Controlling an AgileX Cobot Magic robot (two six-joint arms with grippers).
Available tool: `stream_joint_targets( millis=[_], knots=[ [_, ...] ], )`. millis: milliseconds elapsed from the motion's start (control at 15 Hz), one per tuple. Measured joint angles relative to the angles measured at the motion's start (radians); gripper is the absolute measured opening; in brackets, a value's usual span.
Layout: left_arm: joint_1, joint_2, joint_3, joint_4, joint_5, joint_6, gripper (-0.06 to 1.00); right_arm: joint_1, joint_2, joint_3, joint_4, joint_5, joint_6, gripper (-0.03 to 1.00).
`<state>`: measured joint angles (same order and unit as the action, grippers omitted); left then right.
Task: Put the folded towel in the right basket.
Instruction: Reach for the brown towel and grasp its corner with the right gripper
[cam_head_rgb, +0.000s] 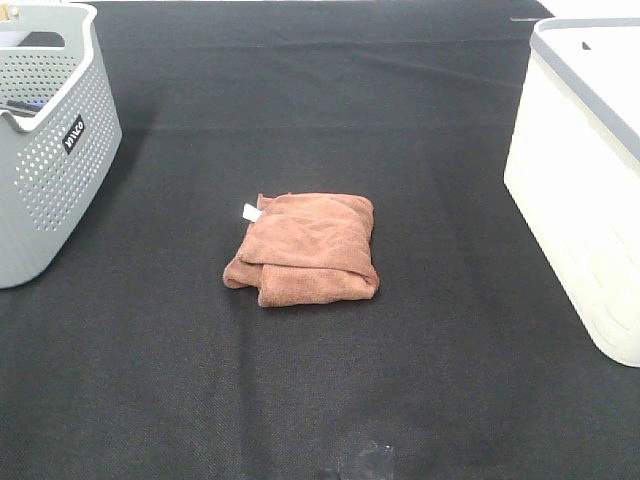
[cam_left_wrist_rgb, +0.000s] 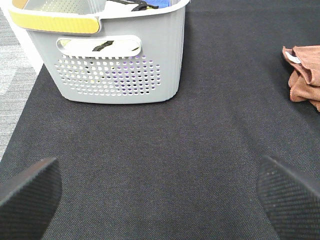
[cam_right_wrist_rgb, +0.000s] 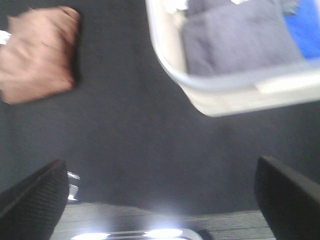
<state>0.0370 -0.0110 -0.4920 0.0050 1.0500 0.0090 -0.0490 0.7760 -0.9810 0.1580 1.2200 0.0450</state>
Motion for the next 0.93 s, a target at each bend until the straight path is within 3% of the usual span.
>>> stream_joint_targets(
  millis=[333, 467, 600, 733, 933],
  knots=[
    [0.0, 0.0, 0.0, 0.0, 0.0, 0.0, 0.99, 0.0, 0.24, -0.216, 0.164, -0.001, -0.054, 0.97],
    [0.0, 0.0, 0.0, 0.0, 0.0, 0.0, 0.99, 0.0, 0.276, -0.227, 0.2, -0.001, -0.089, 0.97],
    [0.0, 0.0, 0.0, 0.0, 0.0, 0.0, 0.99, 0.005, 0.364, -0.23, 0.347, -0.002, -0.189, 0.97],
    [0.0, 0.0, 0.0, 0.0, 0.0, 0.0, 0.99, 0.096, 0.472, -0.234, 0.441, -0.05, -0.255, 0.97],
    [0.0, 0.0, 0.0, 0.0, 0.0, 0.0, 0.99, 0.296, 0.662, -0.274, 0.394, -0.175, -0.217, 0.97]
  ],
)
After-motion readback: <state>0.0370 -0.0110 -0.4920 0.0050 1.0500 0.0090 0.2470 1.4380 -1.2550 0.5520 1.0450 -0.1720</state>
